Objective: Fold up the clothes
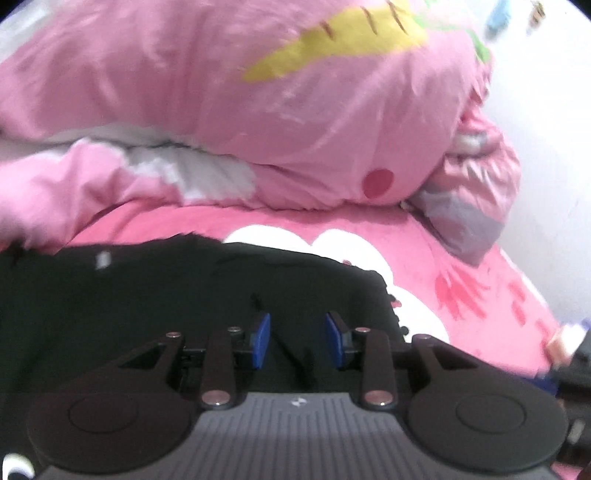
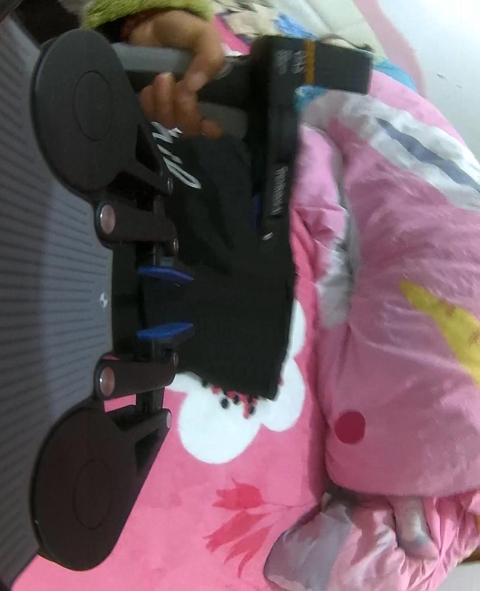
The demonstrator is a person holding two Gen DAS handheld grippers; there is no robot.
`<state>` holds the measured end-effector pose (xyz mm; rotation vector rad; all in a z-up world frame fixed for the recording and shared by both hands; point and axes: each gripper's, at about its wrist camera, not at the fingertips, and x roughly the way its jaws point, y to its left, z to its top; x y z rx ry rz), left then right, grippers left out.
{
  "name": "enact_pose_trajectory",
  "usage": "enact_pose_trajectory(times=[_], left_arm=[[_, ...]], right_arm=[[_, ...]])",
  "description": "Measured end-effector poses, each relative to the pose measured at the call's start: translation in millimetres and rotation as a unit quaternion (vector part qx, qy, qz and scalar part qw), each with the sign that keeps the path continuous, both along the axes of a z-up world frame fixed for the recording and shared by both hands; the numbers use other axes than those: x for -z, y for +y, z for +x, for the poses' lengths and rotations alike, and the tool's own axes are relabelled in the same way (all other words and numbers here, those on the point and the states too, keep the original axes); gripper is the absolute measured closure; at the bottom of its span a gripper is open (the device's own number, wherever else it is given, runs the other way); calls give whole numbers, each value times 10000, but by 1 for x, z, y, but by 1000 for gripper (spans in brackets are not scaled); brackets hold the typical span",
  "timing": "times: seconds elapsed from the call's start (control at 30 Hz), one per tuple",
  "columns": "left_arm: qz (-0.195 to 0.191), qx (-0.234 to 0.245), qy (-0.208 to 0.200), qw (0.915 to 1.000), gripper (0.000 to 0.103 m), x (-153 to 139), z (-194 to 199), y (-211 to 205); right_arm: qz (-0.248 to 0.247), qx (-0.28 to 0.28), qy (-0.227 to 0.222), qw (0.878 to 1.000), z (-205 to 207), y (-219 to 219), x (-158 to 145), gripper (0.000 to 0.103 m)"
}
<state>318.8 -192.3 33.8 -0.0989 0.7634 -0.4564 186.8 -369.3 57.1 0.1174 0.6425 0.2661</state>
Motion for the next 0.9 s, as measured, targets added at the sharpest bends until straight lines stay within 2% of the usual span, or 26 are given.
enact_pose_trajectory(times=[0.07, 0.17, 0.23, 0.3, 0.47, 0.67, 0.77, 0.87, 0.9], left_arm=[[195, -12, -31, 9998, 70, 8, 7, -7], [479, -263, 50, 9985, 70, 22, 17, -8], [448, -401, 149, 9981, 71, 32, 23, -1], [316, -441, 124, 9984, 73, 34, 24, 5], [411, -460, 14, 9981, 73, 35, 21, 4], [571, -387, -204, 9974, 73, 32, 16, 1], [593, -186, -584, 9964, 67, 15, 12, -4], [550, 130, -870, 9946, 57, -3, 18, -23], [583, 254, -838, 9944, 53, -6, 25, -34]], right_arm=[[320, 238, -62, 9992, 11, -17, -1, 79], [829, 535, 130, 9950, 29, -43, 9, 81], [1010, 618, 375, 9923, 36, -53, 24, 81], [1017, 577, 556, 9916, 36, -55, 39, 82], [810, 395, 761, 9930, 17, -52, 62, 85], [895, 417, 808, 9918, -2, -58, 63, 87], [1311, 497, 633, 9881, -7, -69, 62, 85], [1928, 584, 410, 9786, -2, -83, 63, 85], [2055, 583, 401, 9761, 1, -86, 64, 85]])
